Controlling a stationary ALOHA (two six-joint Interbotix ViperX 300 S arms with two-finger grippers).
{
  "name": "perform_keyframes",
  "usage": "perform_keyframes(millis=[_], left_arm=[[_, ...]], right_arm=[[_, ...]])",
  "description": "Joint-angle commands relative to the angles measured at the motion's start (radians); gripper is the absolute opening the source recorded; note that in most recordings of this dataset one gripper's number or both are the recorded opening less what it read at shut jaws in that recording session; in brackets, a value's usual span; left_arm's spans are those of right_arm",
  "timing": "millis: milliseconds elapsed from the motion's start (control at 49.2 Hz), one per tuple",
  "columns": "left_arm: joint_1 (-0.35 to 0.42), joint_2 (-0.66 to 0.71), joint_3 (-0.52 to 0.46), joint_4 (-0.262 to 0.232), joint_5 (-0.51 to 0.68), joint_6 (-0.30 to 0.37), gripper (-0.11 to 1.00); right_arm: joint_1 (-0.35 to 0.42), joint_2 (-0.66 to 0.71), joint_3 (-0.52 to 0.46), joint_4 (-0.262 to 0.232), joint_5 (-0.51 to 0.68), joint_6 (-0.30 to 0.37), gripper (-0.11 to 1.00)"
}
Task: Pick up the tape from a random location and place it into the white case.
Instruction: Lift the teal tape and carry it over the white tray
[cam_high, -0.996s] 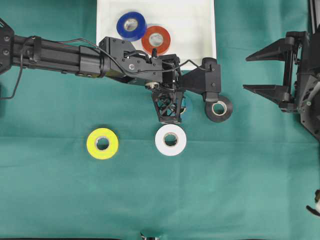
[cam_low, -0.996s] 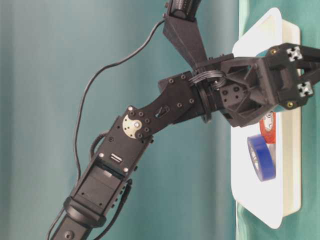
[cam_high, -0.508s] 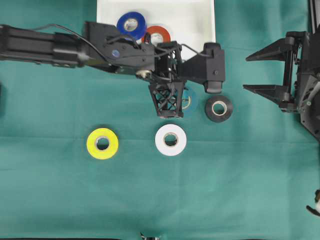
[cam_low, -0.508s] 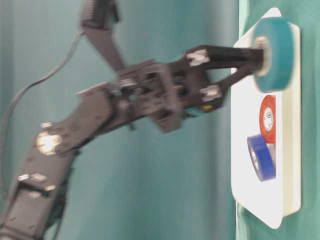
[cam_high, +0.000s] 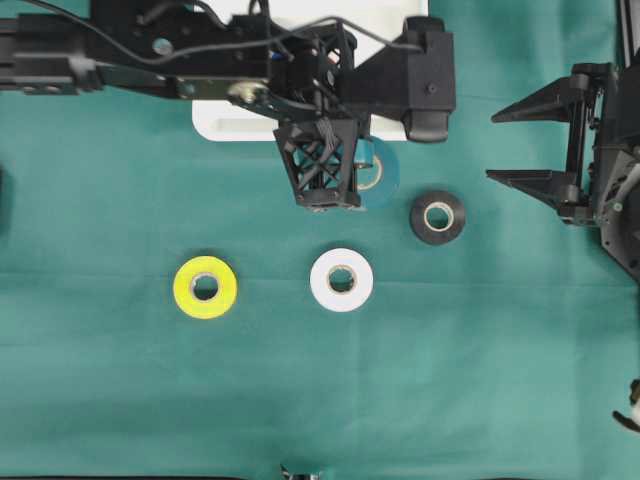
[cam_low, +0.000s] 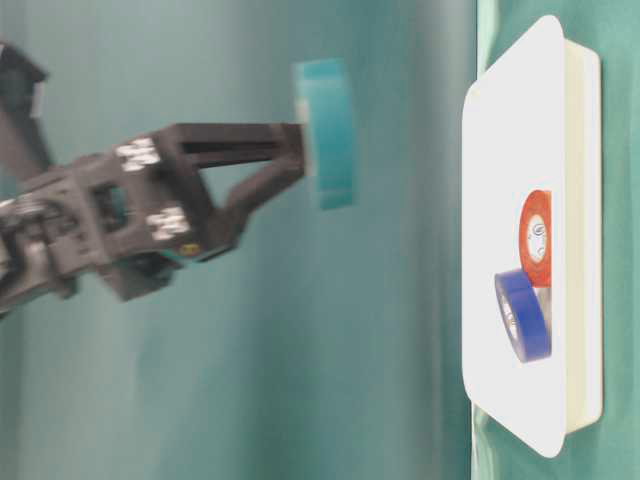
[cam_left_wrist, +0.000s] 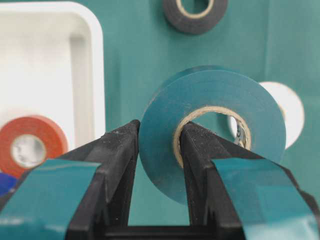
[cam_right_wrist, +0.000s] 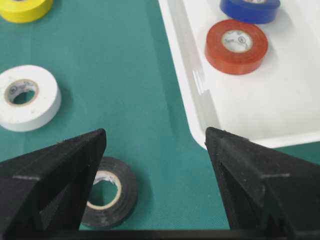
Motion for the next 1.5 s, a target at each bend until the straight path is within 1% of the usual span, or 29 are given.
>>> perform_keyframes(millis=[0, 305, 1484], left_arm=[[0.002, -0.069, -0.040, 0.003, 0.008, -0.002, 0.22], [0.002, -0.114, -0.058, 0.003, 0.066, -0.005, 0.22], [0.006, -0.115, -0.052, 0.003, 0.058, -0.005, 0.22]], right_arm=[[-0.002, 0.006, -0.021, 0.000, -0.009, 0.002, 0.84], [0.000, 0.006, -0.021, 0.000, -0.009, 0.002, 0.84], [0.000, 0.006, -0.023, 0.000, -0.006, 0.002, 0.84]])
